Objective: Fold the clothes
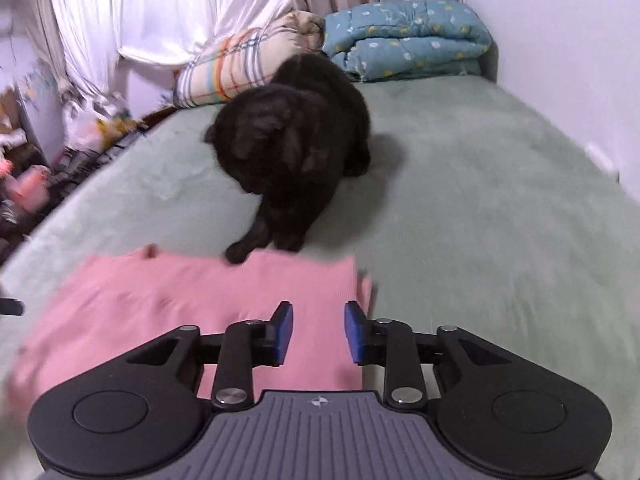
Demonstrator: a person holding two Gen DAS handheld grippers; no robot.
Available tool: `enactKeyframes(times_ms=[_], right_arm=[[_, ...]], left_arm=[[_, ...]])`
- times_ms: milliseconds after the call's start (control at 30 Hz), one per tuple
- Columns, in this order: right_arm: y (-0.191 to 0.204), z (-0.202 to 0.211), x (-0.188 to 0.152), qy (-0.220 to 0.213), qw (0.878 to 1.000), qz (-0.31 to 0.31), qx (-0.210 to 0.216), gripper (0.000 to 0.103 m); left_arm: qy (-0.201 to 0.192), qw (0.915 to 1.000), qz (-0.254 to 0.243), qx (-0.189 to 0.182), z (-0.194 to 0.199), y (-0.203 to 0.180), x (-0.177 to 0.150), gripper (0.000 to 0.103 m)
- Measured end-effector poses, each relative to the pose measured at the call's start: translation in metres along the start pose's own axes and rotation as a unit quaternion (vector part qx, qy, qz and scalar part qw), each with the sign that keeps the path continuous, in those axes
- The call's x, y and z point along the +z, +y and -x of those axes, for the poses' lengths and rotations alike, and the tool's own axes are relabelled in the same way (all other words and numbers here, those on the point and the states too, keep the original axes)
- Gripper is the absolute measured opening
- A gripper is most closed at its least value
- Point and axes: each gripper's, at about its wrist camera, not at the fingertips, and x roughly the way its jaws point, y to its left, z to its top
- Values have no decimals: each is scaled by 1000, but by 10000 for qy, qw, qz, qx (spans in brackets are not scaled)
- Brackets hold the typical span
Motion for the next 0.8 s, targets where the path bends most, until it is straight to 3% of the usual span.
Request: enactKeyframes(times_ms=[133, 200, 267, 300, 333, 400, 467, 500, 600, 633, 700, 800], right_arm=[[6, -44, 7, 293, 9994, 159, 61, 28], [11, -61, 2, 497, 9979, 416, -66, 19], [2, -62, -3, 380, 9987, 320, -110, 15], [-3, -63, -5, 323, 9990, 271, -132, 5], [-6, -62, -6, 301, 9992, 186, -165, 4], [-14, -59, -7, 231, 9986, 218, -418, 5], [-14, -50, -4, 190, 9984, 79, -524, 9], [-12, -44, -2, 161, 9977, 23, -651, 15], [1, -8, -3, -320, 9986, -222, -367, 16], [12, 6, -6, -451, 9987, -248, -64, 18], [37, 20, -16, -502, 9985, -68, 216, 30], [83, 31, -39, -352, 9976, 243, 547, 39]], left_arm=[[-23, 9997, -244, -41, -34, -6, 20, 29], [148, 9992, -360, 116, -51, -1, 24, 29], [494, 9976, -359, 340, -65, 25, 20, 17], [492, 9983, -224, 227, -62, 37, 18, 9], [481, 9988, 11, 125, -59, 49, 16, 2], [440, 9984, 352, -38, -51, 65, 14, 2], [262, 9987, 435, 55, -34, 71, 11, 2], [104, 9989, 424, 183, -21, 70, 10, 4], [-520, 9976, 397, 213, 9, 52, 4, 27], [-603, 9974, 381, 141, 12, 47, 2, 27], [-671, 9974, 230, -86, 16, 26, -7, 31], [-597, 9973, -423, -107, 15, -24, -33, 39]])
